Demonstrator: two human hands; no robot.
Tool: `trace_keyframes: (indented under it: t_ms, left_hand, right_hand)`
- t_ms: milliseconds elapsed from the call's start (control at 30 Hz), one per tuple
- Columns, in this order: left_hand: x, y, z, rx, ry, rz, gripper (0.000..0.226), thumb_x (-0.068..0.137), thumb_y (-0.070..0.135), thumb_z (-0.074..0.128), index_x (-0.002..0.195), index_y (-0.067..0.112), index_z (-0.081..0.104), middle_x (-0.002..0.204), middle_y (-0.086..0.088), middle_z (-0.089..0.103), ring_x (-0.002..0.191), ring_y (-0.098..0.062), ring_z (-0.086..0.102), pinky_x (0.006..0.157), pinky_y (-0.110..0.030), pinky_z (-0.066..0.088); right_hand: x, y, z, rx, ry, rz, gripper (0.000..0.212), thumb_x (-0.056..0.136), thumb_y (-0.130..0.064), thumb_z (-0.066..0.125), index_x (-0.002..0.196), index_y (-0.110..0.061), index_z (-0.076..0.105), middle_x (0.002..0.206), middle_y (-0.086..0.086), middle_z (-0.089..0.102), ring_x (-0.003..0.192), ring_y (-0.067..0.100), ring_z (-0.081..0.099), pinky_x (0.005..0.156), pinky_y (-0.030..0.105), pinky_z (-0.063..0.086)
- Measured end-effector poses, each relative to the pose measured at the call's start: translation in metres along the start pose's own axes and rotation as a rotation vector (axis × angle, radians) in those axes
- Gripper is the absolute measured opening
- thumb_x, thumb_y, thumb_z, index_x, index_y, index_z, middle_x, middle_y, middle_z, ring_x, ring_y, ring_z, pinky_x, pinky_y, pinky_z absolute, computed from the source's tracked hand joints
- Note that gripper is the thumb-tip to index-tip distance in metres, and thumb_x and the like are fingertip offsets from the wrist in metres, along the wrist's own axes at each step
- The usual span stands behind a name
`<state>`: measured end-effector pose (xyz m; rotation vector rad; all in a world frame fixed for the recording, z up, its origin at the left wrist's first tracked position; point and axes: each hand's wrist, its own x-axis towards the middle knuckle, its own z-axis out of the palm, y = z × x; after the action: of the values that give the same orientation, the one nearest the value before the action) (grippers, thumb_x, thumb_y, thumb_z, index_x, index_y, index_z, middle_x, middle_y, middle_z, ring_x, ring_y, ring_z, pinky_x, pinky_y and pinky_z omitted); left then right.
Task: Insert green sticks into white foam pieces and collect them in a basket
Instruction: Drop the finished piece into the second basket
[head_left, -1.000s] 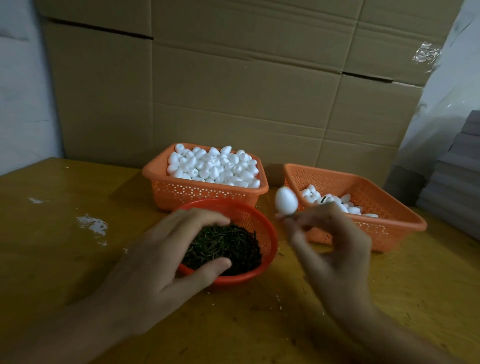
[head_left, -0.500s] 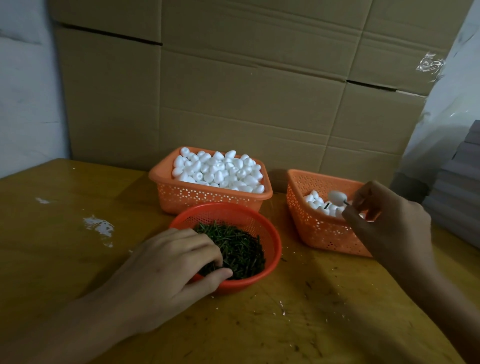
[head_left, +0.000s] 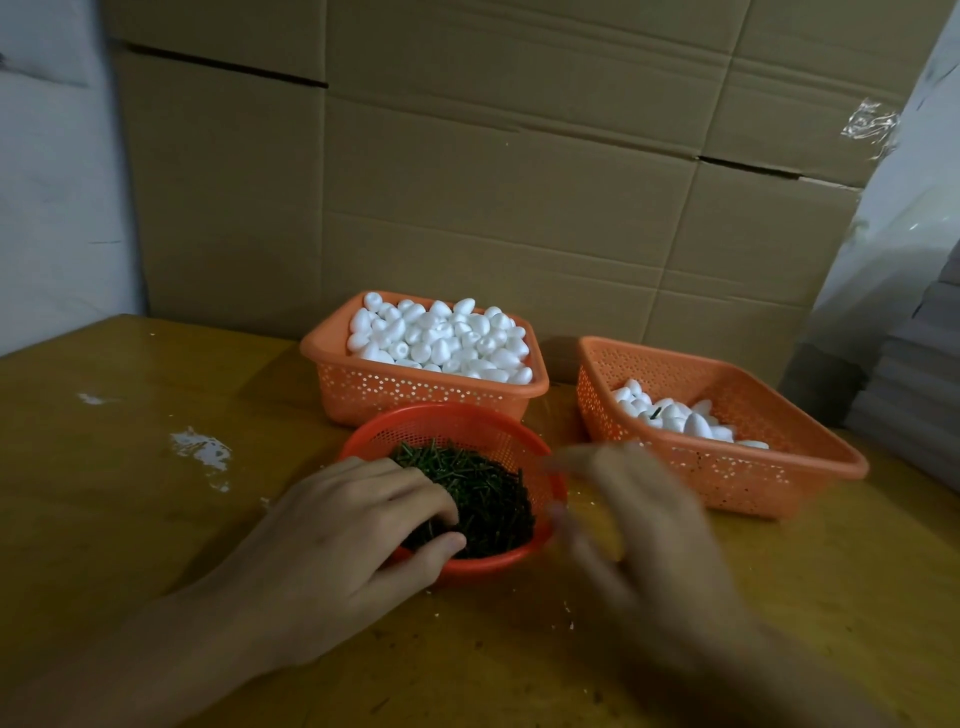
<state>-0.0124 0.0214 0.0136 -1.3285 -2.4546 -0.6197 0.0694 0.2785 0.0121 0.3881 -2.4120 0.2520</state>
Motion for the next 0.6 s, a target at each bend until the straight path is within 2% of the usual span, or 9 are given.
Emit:
trace_keyframes:
  t_ms: [67, 100, 167, 300, 400, 500, 600]
  left_hand:
    - [0.001, 0.001, -0.001, -0.004, 0.008, -0.004, 0.048, 0.103, 0.065, 0.028, 0.125, 0.040, 0.063, 0.113, 0.028, 0.062, 0.108, 0.007, 0.055, 0.091, -0.022, 0.047]
    - [0.001, 0.001, -0.001, -0.002, 0.013, -0.005, 0.047, 0.102, 0.065, 0.030, 0.127, 0.040, 0.061, 0.114, 0.028, 0.061, 0.108, 0.008, 0.055, 0.090, -0.019, 0.046]
    - [0.000, 0.001, 0.000, 0.016, 0.008, -0.010, 0.046, 0.103, 0.064, 0.030, 0.124, 0.040, 0.062, 0.111, 0.027, 0.062, 0.104, 0.007, 0.056, 0.087, -0.017, 0.044]
    - [0.001, 0.002, 0.003, 0.110, -0.011, 0.029, 0.048, 0.106, 0.058, 0.023, 0.107, 0.039, 0.067, 0.103, 0.025, 0.062, 0.096, 0.003, 0.057, 0.084, -0.026, 0.047]
    - [0.000, 0.000, 0.005, 0.119, -0.021, 0.054, 0.048, 0.106, 0.059, 0.019, 0.110, 0.043, 0.064, 0.107, 0.027, 0.059, 0.100, 0.004, 0.054, 0.087, -0.027, 0.045]
    - [0.011, -0.004, 0.002, 0.119, 0.055, 0.082, 0.033, 0.104, 0.048, 0.033, 0.115, 0.038, 0.062, 0.113, 0.026, 0.057, 0.106, 0.001, 0.051, 0.088, -0.029, 0.046]
    - [0.045, -0.009, -0.014, 0.111, 0.209, 0.035, 0.032, 0.097, 0.036, 0.041, 0.119, 0.029, 0.063, 0.116, 0.015, 0.060, 0.110, -0.009, 0.052, 0.090, -0.033, 0.045]
  right_hand:
    - [-0.007, -0.015, 0.020, 0.016, -0.204, -0.087, 0.043, 0.111, -0.054, 0.038, 0.142, -0.030, 0.054, 0.144, -0.016, 0.054, 0.134, 0.006, 0.050, 0.103, 0.036, 0.046]
    - [-0.008, -0.018, 0.026, 0.024, -0.250, -0.083, 0.045, 0.110, -0.058, 0.038, 0.145, -0.032, 0.051, 0.149, -0.018, 0.050, 0.139, 0.004, 0.045, 0.106, 0.035, 0.045]
    - [-0.005, -0.018, 0.028, 0.021, -0.248, -0.080, 0.041, 0.109, -0.059, 0.041, 0.141, -0.036, 0.052, 0.142, -0.022, 0.051, 0.136, 0.001, 0.044, 0.104, 0.034, 0.043]
    - [-0.005, -0.014, 0.029, 0.041, -0.259, -0.106, 0.029, 0.108, -0.053, 0.048, 0.130, -0.037, 0.057, 0.127, -0.020, 0.055, 0.120, 0.005, 0.050, 0.096, 0.033, 0.046]
    - [-0.005, -0.015, 0.031, 0.050, -0.266, -0.098, 0.029, 0.110, -0.052, 0.046, 0.127, -0.035, 0.060, 0.124, -0.017, 0.056, 0.116, 0.008, 0.051, 0.092, 0.035, 0.048]
    - [-0.005, -0.016, 0.028, 0.019, -0.286, -0.107, 0.032, 0.111, -0.054, 0.041, 0.128, -0.036, 0.061, 0.123, -0.018, 0.057, 0.114, 0.008, 0.050, 0.091, 0.034, 0.047]
    - [-0.003, -0.016, 0.023, 0.032, -0.284, -0.082, 0.032, 0.111, -0.053, 0.043, 0.131, -0.036, 0.062, 0.123, -0.018, 0.058, 0.114, 0.008, 0.051, 0.091, 0.035, 0.048]
